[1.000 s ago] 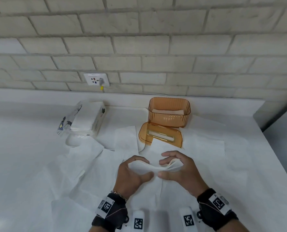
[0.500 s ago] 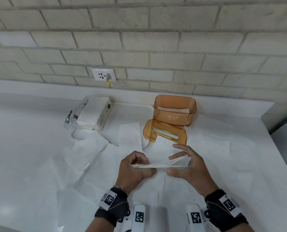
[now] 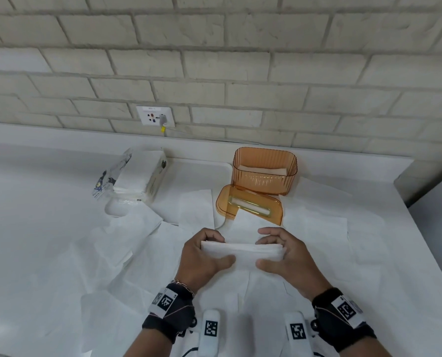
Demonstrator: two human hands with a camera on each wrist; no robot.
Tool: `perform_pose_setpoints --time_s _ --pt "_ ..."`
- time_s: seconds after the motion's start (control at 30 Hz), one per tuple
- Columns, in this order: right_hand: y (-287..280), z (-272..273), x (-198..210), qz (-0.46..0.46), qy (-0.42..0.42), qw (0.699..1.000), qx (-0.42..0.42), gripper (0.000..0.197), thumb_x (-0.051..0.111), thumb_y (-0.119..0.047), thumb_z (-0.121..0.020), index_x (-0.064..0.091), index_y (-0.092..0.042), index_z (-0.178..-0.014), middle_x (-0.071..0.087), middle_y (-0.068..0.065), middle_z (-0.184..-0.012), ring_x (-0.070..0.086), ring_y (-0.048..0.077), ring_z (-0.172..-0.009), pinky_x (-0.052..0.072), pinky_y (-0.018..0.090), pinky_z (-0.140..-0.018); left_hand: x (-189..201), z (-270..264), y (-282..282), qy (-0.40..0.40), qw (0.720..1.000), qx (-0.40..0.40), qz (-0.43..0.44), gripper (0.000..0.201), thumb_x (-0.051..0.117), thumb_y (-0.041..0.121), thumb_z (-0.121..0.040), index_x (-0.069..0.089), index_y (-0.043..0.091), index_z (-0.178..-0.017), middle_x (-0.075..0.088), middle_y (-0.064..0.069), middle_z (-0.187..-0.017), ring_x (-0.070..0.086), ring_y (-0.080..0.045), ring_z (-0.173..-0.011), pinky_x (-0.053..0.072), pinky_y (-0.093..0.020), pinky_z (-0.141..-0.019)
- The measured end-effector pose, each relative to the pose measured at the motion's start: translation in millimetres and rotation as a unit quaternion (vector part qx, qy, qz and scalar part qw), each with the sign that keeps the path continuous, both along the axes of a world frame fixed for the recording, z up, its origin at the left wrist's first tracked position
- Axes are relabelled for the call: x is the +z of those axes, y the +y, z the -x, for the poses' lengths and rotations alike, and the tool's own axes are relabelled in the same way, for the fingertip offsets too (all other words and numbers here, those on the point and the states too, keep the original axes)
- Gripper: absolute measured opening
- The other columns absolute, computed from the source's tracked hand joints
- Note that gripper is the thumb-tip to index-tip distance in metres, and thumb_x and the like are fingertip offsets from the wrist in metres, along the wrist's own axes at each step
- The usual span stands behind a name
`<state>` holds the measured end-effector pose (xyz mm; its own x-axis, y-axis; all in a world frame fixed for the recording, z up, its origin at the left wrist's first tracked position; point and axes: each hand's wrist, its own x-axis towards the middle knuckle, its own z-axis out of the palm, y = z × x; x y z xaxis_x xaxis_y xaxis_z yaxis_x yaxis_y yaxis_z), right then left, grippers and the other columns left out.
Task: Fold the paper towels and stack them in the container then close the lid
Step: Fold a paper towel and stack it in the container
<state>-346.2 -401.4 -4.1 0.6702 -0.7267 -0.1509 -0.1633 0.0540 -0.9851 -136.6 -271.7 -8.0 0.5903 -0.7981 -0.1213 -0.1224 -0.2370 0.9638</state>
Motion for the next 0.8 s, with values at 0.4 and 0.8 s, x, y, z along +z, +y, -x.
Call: perform_pose_setpoints --time_s 0.4,0.8 --pt "-2 12 -9 -0.001 0.015 0.999 -0.049 0.059 0.092 -0.001 -0.074 0.071 -0.031 -0.120 0.077 -0.004 -0.109 0.075 0.015 -0.098 0.062 0.032 -0.086 0 3 2 0.075 0.997 0.010 0.016 0.029 0.093 0.001 -0.067 0.072 0.021 -0.071 0.068 0.007 -0.073 0.060 -0.009 -0.068 0.052 -0.026 -0.064" --pt "15 14 -29 0.020 0.018 0.978 -0.205 0.030 0.091 -0.009 -0.077 0.062 -0.006 -0.085 0.076 0.002 -0.081 0.076 0.018 -0.079 0.059 0.025 -0.072 -9 -2 3 0.124 0.992 0.012 -0.005 0.019 0.089 0.010 -0.075 0.077 0.023 -0.082 0.075 -0.004 -0.093 0.070 -0.020 -0.083 0.055 -0.032 -0.073"
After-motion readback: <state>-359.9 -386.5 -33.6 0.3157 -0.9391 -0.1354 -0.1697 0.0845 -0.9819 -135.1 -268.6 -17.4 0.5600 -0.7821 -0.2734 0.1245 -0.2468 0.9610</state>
